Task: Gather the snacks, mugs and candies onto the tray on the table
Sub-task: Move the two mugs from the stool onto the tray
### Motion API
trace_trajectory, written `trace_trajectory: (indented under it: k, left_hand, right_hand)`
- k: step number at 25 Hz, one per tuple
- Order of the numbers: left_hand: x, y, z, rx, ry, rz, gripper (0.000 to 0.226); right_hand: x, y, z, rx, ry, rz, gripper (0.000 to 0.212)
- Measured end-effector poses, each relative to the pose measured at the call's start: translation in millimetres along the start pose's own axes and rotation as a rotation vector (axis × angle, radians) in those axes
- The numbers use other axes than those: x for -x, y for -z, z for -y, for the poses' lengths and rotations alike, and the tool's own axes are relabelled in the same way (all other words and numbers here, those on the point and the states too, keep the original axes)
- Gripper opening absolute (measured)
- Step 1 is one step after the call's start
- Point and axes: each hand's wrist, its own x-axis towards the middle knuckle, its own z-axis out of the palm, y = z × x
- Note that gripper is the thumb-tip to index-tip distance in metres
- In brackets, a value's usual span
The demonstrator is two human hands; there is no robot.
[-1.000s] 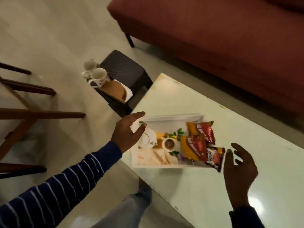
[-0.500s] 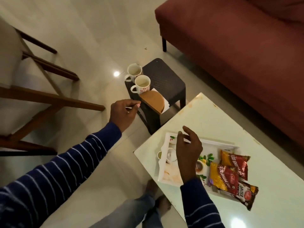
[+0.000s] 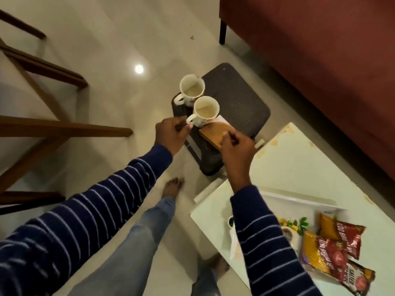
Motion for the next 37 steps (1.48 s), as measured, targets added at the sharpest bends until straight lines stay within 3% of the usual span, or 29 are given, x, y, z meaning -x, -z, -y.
trace_trajectory:
  k: [3,7,10,15,19,24,29,33,37]
  left_hand:
    - [-32,-11,15,0.031,0.014,0.063,0.044]
    - [-56,-7,32,0.025,-0.013,0.11,0.047]
    - [-58,-9,35,0.013,-0.065,0.196,0.043]
    - [-54,-26,36,-0.011,-0.146,0.236,0.022]
    - [-53,-27,32,0.008,-0.194,0.195,0.02]
    - [-34,-16,-6,0.053,-0.392,0.16,0.015]
    - [17,-32,-58,0.067,-0.557,0.193,0.018]
    - [90,-73,-76,0.12,-0.609,0.308,0.013]
    - [154,-111,-51,0.112,-0.538,0.51,0.022]
  right_hand:
    - [-53,-26,20,0.039,0.015,-0.007,0.026]
    - [-107,-50,28,0.181,-0.043,0.206,0.037]
    - [-119,-55,22,0.303,-0.068,0.285,0.029]
    - [-120,-66,9,0.361,-0.065,0.238,0.025]
    - [-117,-62,12,0.36,0.029,0.167,0.019]
    - [-100,-16,31,0.282,0.065,0.09,0.023]
    - [-57,77,32,0.208,0.073,-0.043,0.023]
    - [6,150,-12,0.199,-0.052,-0.164,0.025]
    - [65,181,-87,0.109,-0.205,-0.207,0.021]
